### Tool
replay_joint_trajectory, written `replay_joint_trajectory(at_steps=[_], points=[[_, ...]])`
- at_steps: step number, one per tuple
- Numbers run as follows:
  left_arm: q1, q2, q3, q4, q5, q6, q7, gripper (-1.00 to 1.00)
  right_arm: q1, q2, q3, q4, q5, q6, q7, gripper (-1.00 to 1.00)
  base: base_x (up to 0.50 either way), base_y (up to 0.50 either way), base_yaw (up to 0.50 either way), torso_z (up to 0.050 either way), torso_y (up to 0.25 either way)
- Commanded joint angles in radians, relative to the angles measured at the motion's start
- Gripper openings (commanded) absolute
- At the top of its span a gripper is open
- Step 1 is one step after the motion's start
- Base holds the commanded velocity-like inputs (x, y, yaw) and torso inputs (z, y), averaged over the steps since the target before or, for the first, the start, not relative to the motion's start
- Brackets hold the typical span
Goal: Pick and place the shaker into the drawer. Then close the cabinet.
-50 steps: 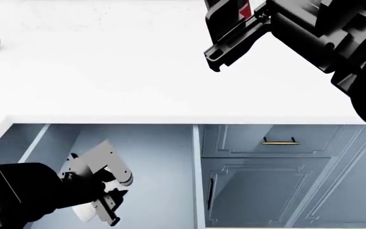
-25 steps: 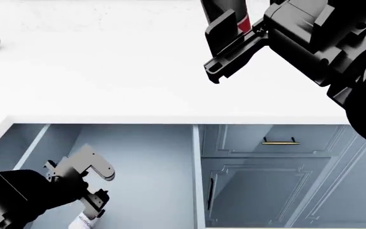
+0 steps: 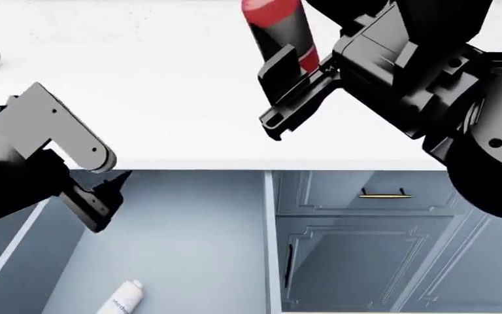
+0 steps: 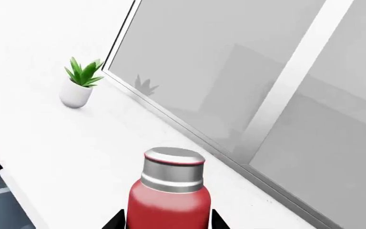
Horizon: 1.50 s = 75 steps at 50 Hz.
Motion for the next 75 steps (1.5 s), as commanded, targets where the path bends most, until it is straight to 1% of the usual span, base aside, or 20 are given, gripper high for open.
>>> replay_joint_trajectory(at_steps=[1, 6, 8, 11, 15, 18, 22, 29, 33, 36, 38, 46, 53, 64, 69, 75], points=[[-0.467, -0.042, -0.050, 0.103, -0.059, -0.276, 0.064, 1.00, -0.025, -0.015, -0.062, -0.004, -0.037, -0.029, -0.068, -1.00, 0.00, 0.00, 0.00, 0.000, 0.000], [-0.657, -0.070, 0.061, 0.097, 0.042, -0.303, 0.161, 1.00, -0.016, -0.014, -0.109, 0.011, -0.068, -0.037, -0.124, -1.00, 0.00, 0.00, 0.00, 0.000, 0.000], [-0.725, -0.061, 0.104, 0.081, 0.106, -0.290, 0.186, 1.00, -0.013, -0.017, -0.137, 0.021, -0.088, -0.044, -0.155, -1.00, 0.00, 0.00, 0.00, 0.000, 0.000], [-0.795, -0.033, 0.139, 0.043, 0.193, -0.259, 0.187, 1.00, 0.000, -0.027, -0.175, 0.032, -0.104, -0.047, -0.194, -1.00, 0.00, 0.00, 0.00, 0.000, 0.000], [-0.825, 0.000, 0.141, 0.000, 0.273, -0.207, 0.142, 1.00, 0.007, -0.045, -0.213, 0.022, -0.094, -0.035, -0.219, -1.00, 0.00, 0.00, 0.00, 0.000, 0.000], [-0.820, 0.033, 0.113, -0.017, 0.278, -0.188, 0.106, 1.00, -0.003, -0.061, -0.238, 0.004, -0.078, -0.024, -0.220, -1.00, 0.00, 0.00, 0.00, 0.000, 0.000], [-0.797, 0.093, 0.043, -0.040, 0.255, -0.180, 0.038, 1.00, -0.027, -0.085, -0.266, -0.011, -0.070, -0.025, -0.214, -1.00, 0.00, 0.00, 0.00, 0.000, 0.000], [-0.731, 0.220, -0.153, -0.118, 0.227, -0.118, -0.135, 1.00, -0.081, -0.115, -0.309, -0.033, -0.069, -0.032, -0.193, -1.00, 0.00, 0.00, 0.00, 0.000, 0.000], [-0.711, 0.249, -0.196, -0.121, 0.225, -0.096, -0.182, 1.00, -0.122, -0.122, -0.351, -0.040, -0.093, -0.044, -0.197, -1.00, 0.00, 0.00, 0.00, 0.000, 0.000], [-0.695, 0.254, -0.207, -0.118, 0.223, -0.085, -0.194, 1.00, -0.140, -0.150, -0.370, -0.044, -0.079, -0.039, -0.181, -1.00, 0.00, 0.00, 0.00, 0.000, 0.000], [-0.679, 0.256, -0.221, -0.110, 0.211, -0.088, -0.207, 1.00, -0.158, -0.167, -0.408, -0.043, -0.099, -0.044, -0.188, -1.00, 0.00, 0.00, 0.00, 0.000, 0.000], [-0.646, 0.256, -0.278, -0.084, 0.161, -0.107, -0.244, 1.00, -0.239, -0.215, -0.610, 0.046, -0.275, -0.125, -0.268, -1.00, 0.00, 0.00, 0.00, 0.000, 0.000], [-0.626, 0.241, -0.328, -0.056, 0.108, -0.142, -0.276, 1.00, -0.281, -0.255, -0.709, 0.158, -0.368, -0.192, -0.311, -1.00, 0.00, 0.00, 0.00, 0.000, 0.000], [-0.596, 0.230, -0.377, -0.029, 0.043, -0.179, -0.325, 1.00, -0.327, -0.281, -0.780, 0.310, -0.452, -0.278, -0.356, -1.00, 0.00, 0.00, 0.00, 0.000, 0.000], [-0.597, 0.224, -0.388, -0.023, 0.021, -0.192, -0.339, 1.00, -0.344, -0.298, -0.801, 0.394, -0.479, -0.310, -0.375, -1.00, 0.00, 0.00, 0.00, 0.000, 0.000], [-0.630, 0.211, -0.382, -0.028, 0.005, -0.208, -0.336, 1.00, -0.377, -0.317, -0.839, 0.499, -0.523, -0.359, -0.397, -1.00, 0.00, 0.00, 0.00, 0.000, 0.000]])
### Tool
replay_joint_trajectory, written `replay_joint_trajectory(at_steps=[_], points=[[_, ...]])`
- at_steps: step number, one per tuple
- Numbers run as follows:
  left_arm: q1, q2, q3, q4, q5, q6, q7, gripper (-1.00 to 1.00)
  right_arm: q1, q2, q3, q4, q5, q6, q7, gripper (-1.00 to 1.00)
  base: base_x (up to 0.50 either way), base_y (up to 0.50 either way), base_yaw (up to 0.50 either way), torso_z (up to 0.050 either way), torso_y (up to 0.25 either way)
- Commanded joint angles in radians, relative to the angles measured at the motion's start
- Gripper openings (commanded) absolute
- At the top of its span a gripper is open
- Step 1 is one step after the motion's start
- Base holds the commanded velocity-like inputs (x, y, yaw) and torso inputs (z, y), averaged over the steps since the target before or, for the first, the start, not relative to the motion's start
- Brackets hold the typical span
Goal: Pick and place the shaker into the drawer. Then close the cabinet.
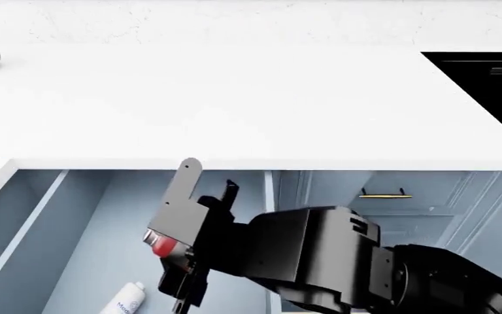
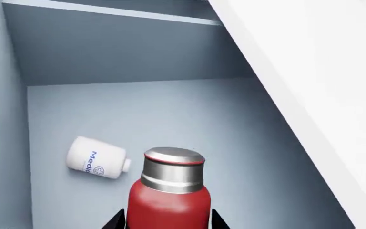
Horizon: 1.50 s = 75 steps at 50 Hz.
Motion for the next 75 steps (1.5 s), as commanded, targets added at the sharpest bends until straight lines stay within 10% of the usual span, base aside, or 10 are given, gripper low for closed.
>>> replay_joint_trajectory(at_steps=[1, 14, 15, 36, 75], points=[[-0.015, -0.016, -0.020, 0.008, -0.045, -0.028, -0.023, 1.00, -0.054, -0.039, -0.078, 0.190, -0.100, -0.092, -0.055, -1.00, 0.00, 0.00, 0.00, 0.000, 0.000], [-0.009, -0.011, -0.011, 0.003, -0.062, -0.017, -0.042, 1.00, -0.093, -0.051, -0.097, 0.322, -0.143, -0.154, -0.064, -1.00, 0.00, 0.00, 0.00, 0.000, 0.000], [-0.006, -0.010, -0.013, 0.004, -0.068, -0.019, -0.047, 1.00, -0.093, -0.051, -0.081, 0.322, -0.142, -0.159, -0.049, 1.00, 0.00, 0.00, 0.00, 0.000, 0.000], [0.113, 0.050, -0.046, 0.021, -0.133, 0.033, -0.141, 1.00, 0.181, 0.056, 0.787, -0.225, 0.465, -0.129, 0.488, 1.00, 0.00, 0.00, 0.00, 0.000, 0.000], [0.193, 0.059, -0.031, 0.025, -0.134, 0.110, -0.151, 1.00, 0.183, 0.121, 0.868, -0.284, 0.514, -0.155, 0.631, 1.00, -0.33, -0.48, 0.00, 0.000, 0.000]])
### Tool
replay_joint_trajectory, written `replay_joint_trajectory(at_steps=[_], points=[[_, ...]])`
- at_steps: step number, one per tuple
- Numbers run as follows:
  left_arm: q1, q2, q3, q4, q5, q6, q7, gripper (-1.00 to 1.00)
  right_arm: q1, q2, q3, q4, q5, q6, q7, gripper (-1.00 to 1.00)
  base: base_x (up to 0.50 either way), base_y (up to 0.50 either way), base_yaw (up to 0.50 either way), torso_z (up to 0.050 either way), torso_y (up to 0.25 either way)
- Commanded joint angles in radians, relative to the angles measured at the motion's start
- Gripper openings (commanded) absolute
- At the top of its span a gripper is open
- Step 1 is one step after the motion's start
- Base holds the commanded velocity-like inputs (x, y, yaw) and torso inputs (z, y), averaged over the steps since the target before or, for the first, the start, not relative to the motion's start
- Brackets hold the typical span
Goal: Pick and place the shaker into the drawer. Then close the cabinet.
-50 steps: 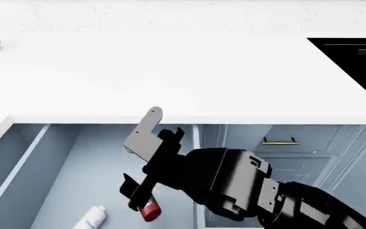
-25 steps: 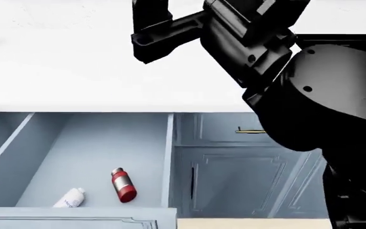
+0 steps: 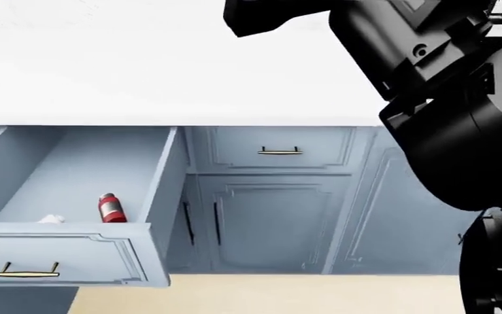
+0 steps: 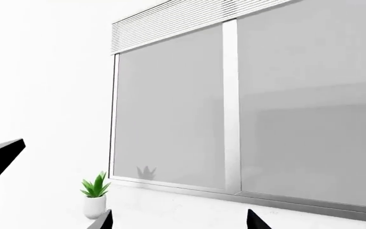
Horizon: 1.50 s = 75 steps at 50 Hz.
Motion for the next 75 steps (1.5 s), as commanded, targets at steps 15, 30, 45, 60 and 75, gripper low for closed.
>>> replay_joint_trajectory(at_steps=[15, 30, 45, 60, 75], points=[[0.046, 0.007, 0.014, 0.003, 0.001, 0.036, -0.012, 1.00, -0.040, 0.019, 0.008, -0.013, 0.020, -0.018, 0.000, 1.00, -0.27, -0.50, 0.00, 0.000, 0.000], [0.084, 0.001, 0.011, 0.011, -0.007, 0.056, -0.023, 1.00, -0.056, 0.020, -0.005, -0.013, 0.010, -0.030, -0.018, 1.00, -0.01, -0.50, 0.00, 0.000, 0.000], [0.125, 0.016, 0.006, 0.017, -0.029, 0.075, -0.044, 1.00, -0.068, 0.034, -0.013, -0.020, 0.004, -0.032, -0.021, 1.00, 0.00, -0.50, 0.00, 0.000, 0.000], [1.439, 0.376, 0.189, -0.162, 0.747, 1.039, 0.112, 1.00, -0.963, 0.150, -0.175, 0.143, -0.754, -0.604, -0.168, 1.00, 0.00, -0.03, 0.00, 0.000, 0.000], [1.513, 0.442, 0.262, -0.573, 0.983, 1.291, 0.106, 1.00, -1.112, -0.010, -0.217, 0.662, -0.923, -1.028, -0.333, 1.00, 0.00, 0.00, 0.00, 0.000, 0.000]])
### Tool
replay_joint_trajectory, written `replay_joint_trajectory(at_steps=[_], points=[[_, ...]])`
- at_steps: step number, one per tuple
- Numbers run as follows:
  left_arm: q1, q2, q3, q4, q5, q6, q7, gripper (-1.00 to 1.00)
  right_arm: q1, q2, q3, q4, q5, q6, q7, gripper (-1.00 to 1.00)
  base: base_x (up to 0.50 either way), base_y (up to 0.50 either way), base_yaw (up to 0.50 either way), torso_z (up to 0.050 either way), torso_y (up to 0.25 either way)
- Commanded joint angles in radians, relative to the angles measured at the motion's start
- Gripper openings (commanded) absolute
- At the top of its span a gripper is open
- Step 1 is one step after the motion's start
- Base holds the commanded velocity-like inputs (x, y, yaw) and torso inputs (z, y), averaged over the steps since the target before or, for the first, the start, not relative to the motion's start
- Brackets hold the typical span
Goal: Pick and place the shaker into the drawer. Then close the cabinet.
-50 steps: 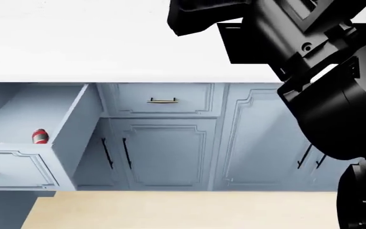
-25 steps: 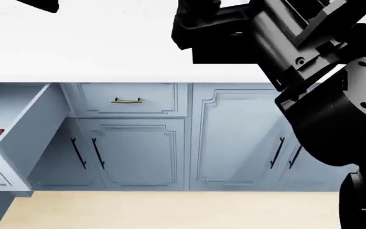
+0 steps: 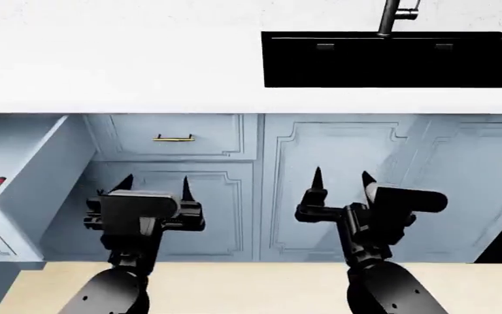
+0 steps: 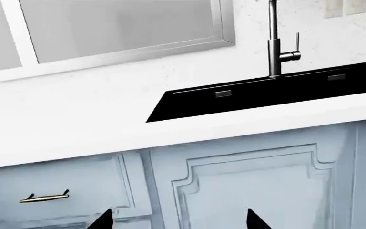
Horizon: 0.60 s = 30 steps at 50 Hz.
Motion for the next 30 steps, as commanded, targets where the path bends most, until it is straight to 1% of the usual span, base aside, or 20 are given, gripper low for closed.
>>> replay_joint_trajectory(at_steps=[1, 2, 5, 7, 9, 11, 14, 17, 19, 23, 25, 30], points=[[0.171, 0.046, 0.074, -0.179, 0.200, 0.163, 0.026, 1.00, -0.153, -0.065, -0.048, 0.274, -0.168, -0.253, -0.091, 1.00, 0.00, 0.00, 0.00, 0.000, 0.000], [0.181, 0.040, 0.064, -0.170, 0.185, 0.161, 0.027, 1.00, -0.151, -0.068, -0.048, 0.277, -0.167, -0.248, -0.088, 1.00, 0.00, 0.00, 0.00, 0.000, 0.000], [0.196, 0.059, 0.000, -0.224, 0.139, 0.247, 0.009, 1.00, -0.133, -0.083, -0.057, 0.304, -0.173, -0.239, -0.087, 1.00, 0.00, 0.00, 0.00, 0.000, 0.000], [0.190, 0.069, 0.006, -0.253, 0.156, 0.277, 0.011, 1.00, -0.125, -0.089, -0.057, 0.322, -0.158, -0.233, -0.100, 1.00, 0.00, 0.00, 0.00, 0.000, 0.000], [0.182, 0.079, -0.006, -0.276, 0.126, 0.284, 0.025, 1.00, -0.116, -0.094, -0.064, 0.337, -0.158, -0.226, -0.109, 1.00, 0.00, 0.00, 0.00, 0.000, 0.000], [0.168, 0.087, -0.014, -0.304, 0.097, 0.281, 0.045, 1.00, -0.111, -0.098, -0.067, 0.347, -0.153, -0.217, -0.114, 1.00, 0.00, 0.00, 0.00, 0.000, 0.000], [0.142, 0.098, -0.023, -0.343, 0.042, 0.237, 0.072, 1.00, -0.106, -0.101, -0.071, 0.358, -0.151, -0.213, -0.120, 1.00, 0.00, 0.00, 0.00, 0.000, 0.000], [0.131, 0.102, -0.011, -0.352, 0.058, 0.211, 0.054, 1.00, -0.108, -0.099, -0.073, 0.356, -0.150, -0.215, -0.122, 1.00, 0.00, 0.00, 0.00, 0.000, 0.000], [0.152, 0.103, -0.020, -0.332, 0.064, 0.253, 0.046, 1.00, -0.110, -0.098, -0.074, 0.354, -0.150, -0.217, -0.123, 1.00, 0.00, 0.00, 0.00, 0.000, 0.000], [0.154, 0.091, -0.012, -0.322, 0.061, 0.232, 0.052, 1.00, -0.111, -0.098, -0.074, 0.352, -0.150, -0.219, -0.122, 1.00, 0.00, 0.00, 0.00, 0.000, 0.000], [0.162, 0.091, -0.025, -0.315, 0.035, 0.241, 0.063, 1.00, -0.112, -0.097, -0.074, 0.351, -0.150, -0.220, -0.121, 1.00, 0.00, 0.00, 0.00, 0.000, 0.000], [0.147, 0.093, -0.023, -0.337, -0.005, 0.199, 0.089, 1.00, -0.112, -0.095, -0.074, 0.349, -0.148, -0.217, -0.118, 1.00, 0.00, 0.00, 0.00, 0.000, 0.000]])
